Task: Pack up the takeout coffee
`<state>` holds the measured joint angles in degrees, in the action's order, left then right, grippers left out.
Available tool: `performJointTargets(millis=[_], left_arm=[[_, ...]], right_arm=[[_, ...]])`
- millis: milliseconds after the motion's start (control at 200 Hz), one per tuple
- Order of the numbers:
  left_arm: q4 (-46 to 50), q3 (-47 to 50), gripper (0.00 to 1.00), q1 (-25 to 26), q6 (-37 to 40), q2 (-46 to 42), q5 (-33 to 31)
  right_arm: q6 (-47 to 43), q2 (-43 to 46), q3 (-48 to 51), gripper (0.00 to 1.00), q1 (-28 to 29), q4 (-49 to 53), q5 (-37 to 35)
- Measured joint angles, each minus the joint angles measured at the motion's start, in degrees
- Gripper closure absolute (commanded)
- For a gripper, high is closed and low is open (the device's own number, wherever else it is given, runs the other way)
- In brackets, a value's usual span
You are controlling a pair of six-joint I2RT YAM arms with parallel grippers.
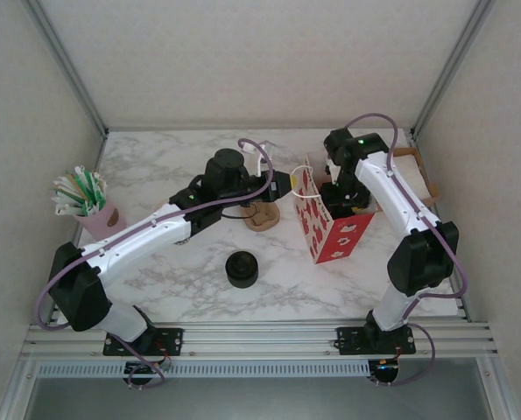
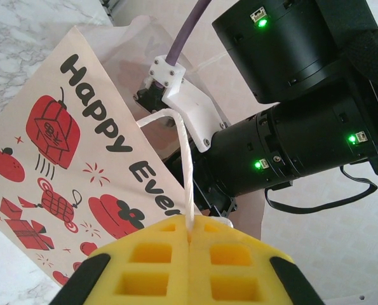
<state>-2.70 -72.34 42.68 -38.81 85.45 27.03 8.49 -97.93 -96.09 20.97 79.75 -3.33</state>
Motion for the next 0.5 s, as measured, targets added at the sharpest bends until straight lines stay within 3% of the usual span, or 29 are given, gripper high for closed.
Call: performJointTargets(millis=[501], left_arm=[[0.2, -0.3, 0.98, 0.0, 0.0, 0.1, 0.0]], right_arm=[[0.0, 0.0, 0.0, 0.34, 0.0, 0.0, 0.0]])
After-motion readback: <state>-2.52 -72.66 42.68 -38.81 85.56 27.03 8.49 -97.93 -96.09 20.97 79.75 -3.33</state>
